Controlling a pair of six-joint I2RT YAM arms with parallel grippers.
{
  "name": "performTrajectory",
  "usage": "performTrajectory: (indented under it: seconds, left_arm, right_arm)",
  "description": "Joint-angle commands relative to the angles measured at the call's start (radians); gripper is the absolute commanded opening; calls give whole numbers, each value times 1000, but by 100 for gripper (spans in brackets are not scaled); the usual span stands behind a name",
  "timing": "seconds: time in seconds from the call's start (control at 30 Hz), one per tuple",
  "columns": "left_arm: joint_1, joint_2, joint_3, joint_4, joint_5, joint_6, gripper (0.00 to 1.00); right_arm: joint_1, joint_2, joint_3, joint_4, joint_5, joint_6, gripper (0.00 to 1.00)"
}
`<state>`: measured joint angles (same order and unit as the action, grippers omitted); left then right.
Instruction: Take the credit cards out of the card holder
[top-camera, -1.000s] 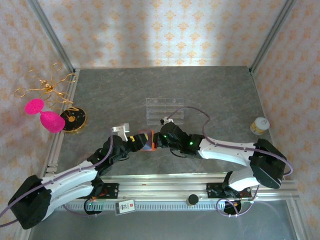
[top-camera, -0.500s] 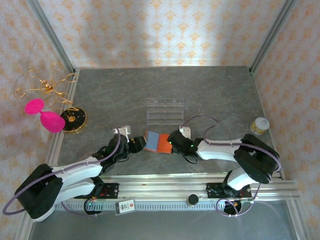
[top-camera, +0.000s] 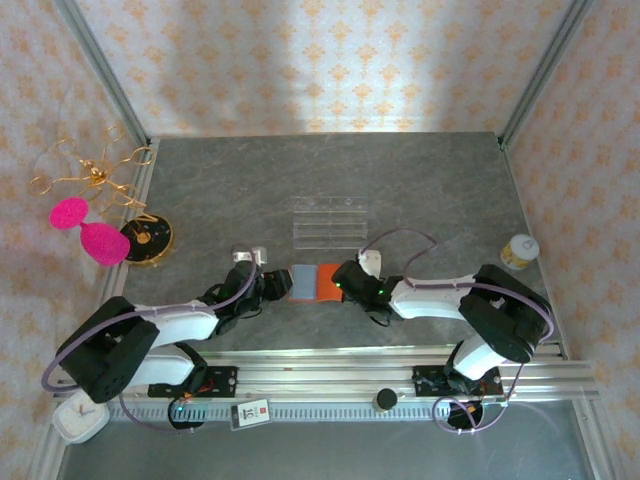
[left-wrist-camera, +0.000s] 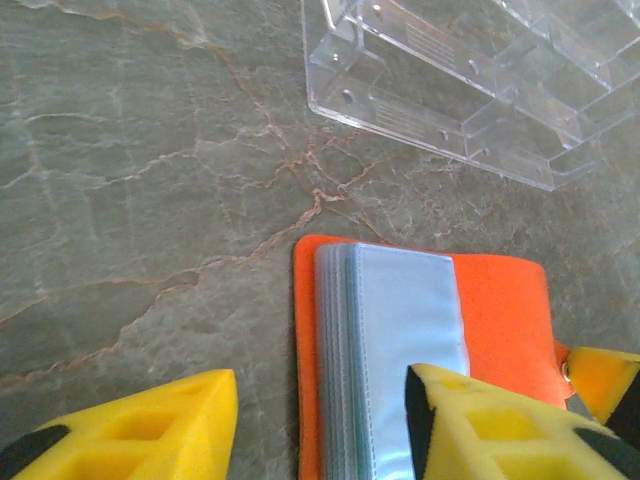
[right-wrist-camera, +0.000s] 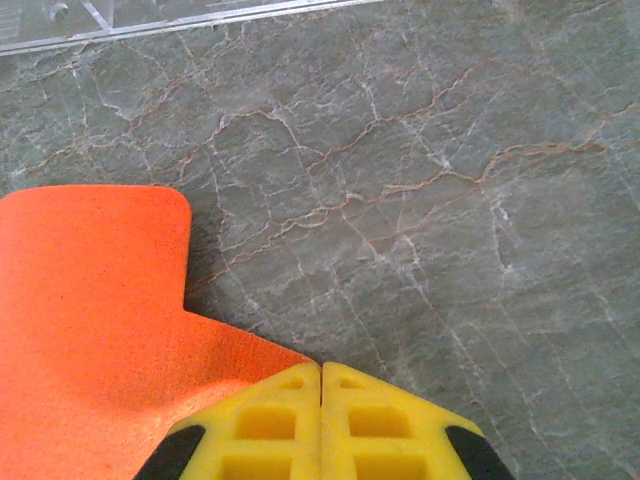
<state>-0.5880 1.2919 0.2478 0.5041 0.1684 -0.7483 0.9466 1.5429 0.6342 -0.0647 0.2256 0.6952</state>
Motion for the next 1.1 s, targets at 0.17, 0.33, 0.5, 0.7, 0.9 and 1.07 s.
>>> performTrajectory:
  seconds: [0.17, 0.33, 0.5, 0.7, 0.9, 1.07]
  left_arm:
    - [5, 94, 38, 123, 74, -2, 37]
    - [4, 48, 18, 129, 70, -10, 39]
    - [4, 39, 11, 134, 82, -19, 39]
    - [5, 3, 6, 128, 73, -22, 39]
    - [5, -22, 19, 128, 91, -3, 36]
    - [-13, 51, 49, 222, 166, -37, 25]
  right_arm:
    - [-10, -35, -49, -8, -7, -41, 29]
    - [-9, -131, -42, -43, 10, -49, 52]
    - [15, -238, -5, -90, 34, -74, 60]
    - [109, -283, 110, -144, 118, -123, 61]
    - [184, -203, 255, -95, 67, -211, 55]
    - [184, -133, 309, -113, 70, -168, 47]
